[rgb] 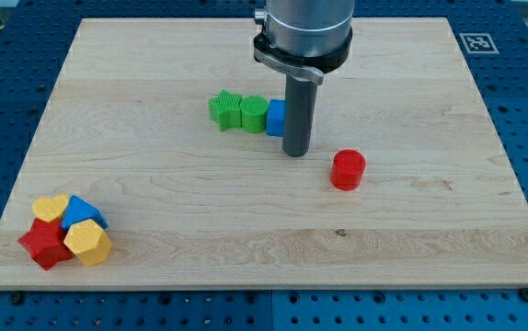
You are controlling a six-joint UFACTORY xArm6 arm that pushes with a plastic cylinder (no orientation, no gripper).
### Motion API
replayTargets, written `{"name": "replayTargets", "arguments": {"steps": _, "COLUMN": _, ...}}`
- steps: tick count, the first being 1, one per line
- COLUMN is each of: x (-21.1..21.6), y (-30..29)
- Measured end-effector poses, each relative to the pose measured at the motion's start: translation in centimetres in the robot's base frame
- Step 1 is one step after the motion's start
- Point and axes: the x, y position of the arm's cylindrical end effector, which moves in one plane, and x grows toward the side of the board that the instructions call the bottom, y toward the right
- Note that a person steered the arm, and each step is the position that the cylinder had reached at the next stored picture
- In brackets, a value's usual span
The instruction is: Push the blue cube up a bit
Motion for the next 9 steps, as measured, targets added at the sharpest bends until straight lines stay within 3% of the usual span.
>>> {"name": "replayTargets", "arguments": {"steps": 9, "x": -1.5, "y": -2.4}}
